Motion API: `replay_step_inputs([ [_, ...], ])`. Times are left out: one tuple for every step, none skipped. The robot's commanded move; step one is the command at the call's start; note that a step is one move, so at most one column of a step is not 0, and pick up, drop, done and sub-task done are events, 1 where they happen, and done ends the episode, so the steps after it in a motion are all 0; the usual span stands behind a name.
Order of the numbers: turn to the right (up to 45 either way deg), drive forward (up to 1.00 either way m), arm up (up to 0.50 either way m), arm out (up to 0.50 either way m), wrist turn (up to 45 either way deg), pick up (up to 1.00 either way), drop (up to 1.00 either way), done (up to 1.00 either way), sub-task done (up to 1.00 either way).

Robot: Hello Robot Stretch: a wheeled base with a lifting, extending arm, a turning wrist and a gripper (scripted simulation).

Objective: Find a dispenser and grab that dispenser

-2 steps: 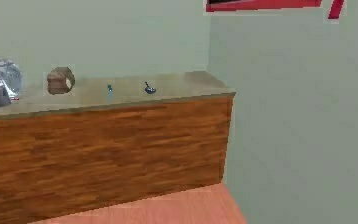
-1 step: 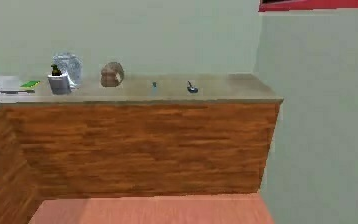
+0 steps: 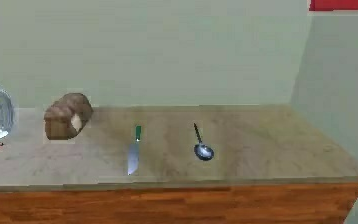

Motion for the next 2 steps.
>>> replay_step_inputs([
  [-45.0, 0.0, 0.0, 0.0, 0.0, 0.0, 0.0, 0.0, 0.0],
  [-45.0, 0.0, 0.0, 0.0, 0.0, 0.0, 0.0, 0.0, 0.0],
])
